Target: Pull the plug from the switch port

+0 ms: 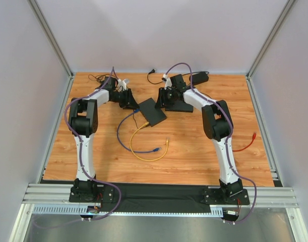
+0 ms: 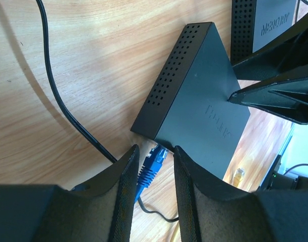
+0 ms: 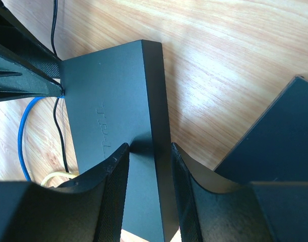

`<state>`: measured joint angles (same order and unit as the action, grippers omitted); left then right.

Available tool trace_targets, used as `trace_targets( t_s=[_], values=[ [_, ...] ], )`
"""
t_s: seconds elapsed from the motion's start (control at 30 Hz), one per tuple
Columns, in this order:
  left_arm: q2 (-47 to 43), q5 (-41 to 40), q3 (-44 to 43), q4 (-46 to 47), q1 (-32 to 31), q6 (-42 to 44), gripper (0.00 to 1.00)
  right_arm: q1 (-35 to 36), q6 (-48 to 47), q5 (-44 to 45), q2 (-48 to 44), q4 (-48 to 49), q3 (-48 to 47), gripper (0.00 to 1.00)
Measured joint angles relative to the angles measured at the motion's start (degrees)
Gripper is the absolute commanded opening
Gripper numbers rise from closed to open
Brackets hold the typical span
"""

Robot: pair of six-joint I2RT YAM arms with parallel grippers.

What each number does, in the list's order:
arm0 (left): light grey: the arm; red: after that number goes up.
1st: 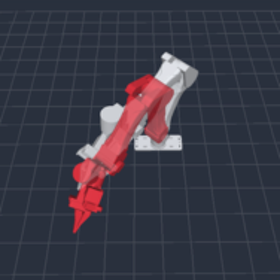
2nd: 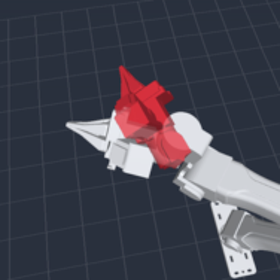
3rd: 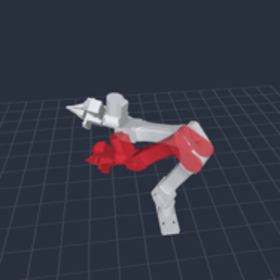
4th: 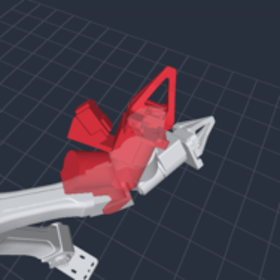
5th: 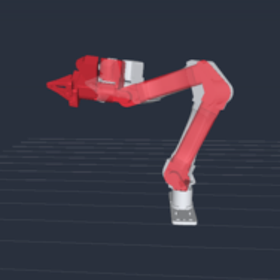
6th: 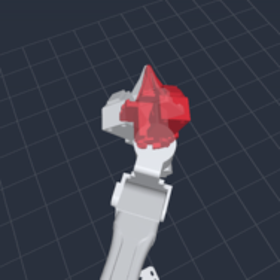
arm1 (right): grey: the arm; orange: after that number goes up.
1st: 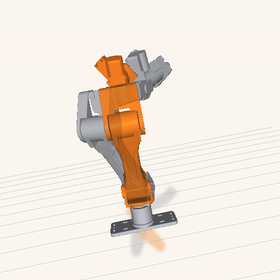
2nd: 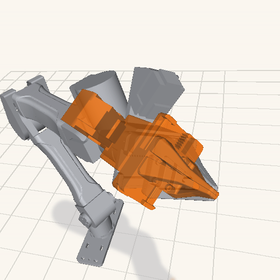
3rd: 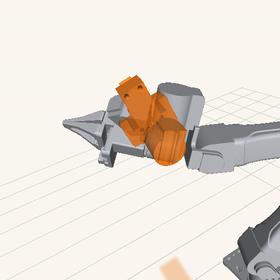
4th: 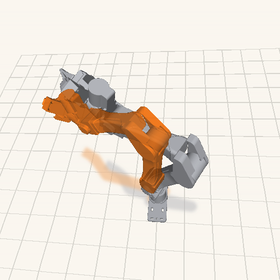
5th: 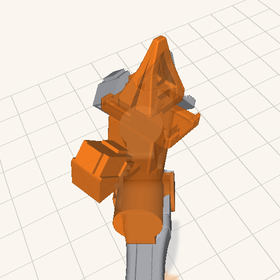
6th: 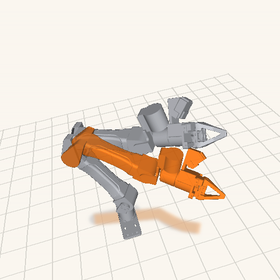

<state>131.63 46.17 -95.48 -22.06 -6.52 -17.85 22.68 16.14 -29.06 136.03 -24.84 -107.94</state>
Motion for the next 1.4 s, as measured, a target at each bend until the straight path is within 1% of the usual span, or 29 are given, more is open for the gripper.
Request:
trace_targets(
  t_s=[0.2,0.37,0.5,0.57,0.83,1.23,1.33,1.37,1.4],
  values=[
    [0.0,0.8,0.4,0.3,0.0,0.1,0.46,0.0,0.0,0.0,0.0,0.0,0.0,0.41],
    [0.0,2.7,1.4,1.2,0.2,-0.1,0.46,0.0,-0.1,-0.1,0.0,0.0,0.0,0.41],
    [0.0,2.8,1.5,1.3,0.3,-0.3,0.43,0.0,-0.2,-0.4,0.1,0.0,0.0,0.41],
    [0.0,2.8,1.5,1.3,0.3,-0.5,0.39,0.0,-0.2,-0.5,0.1,0.0,0.0,0.41],
    [0.0,4.2,3.3,3.2,1.0,-2.2,0.39,0.0,-0.2,-1.1,0.3,0.1,0.0,0.41],
    [0.0,4.0,3.3,4.1,1.0,-3.8,0.39,0.0,-0.2,-1.2,0.3,0.1,0.0,0.40],
    [0.0,3.7,3.3,3.7,0.9,-3.7,0.36,0.0,-0.2,-1.2,0.3,0.1,0.0,0.41],
    [0.0,3.2,3.3,3.6,0.9,-3.8,0.33,0.0,-0.2,-1.2,0.3,0.1,0.0,0.41],
    [0.0,2.9,3.3,3.5,0.9,-3.9,0.32,0.0,-0.2,-1.2,0.3,0.1,0.0,0.41]
  ],
)
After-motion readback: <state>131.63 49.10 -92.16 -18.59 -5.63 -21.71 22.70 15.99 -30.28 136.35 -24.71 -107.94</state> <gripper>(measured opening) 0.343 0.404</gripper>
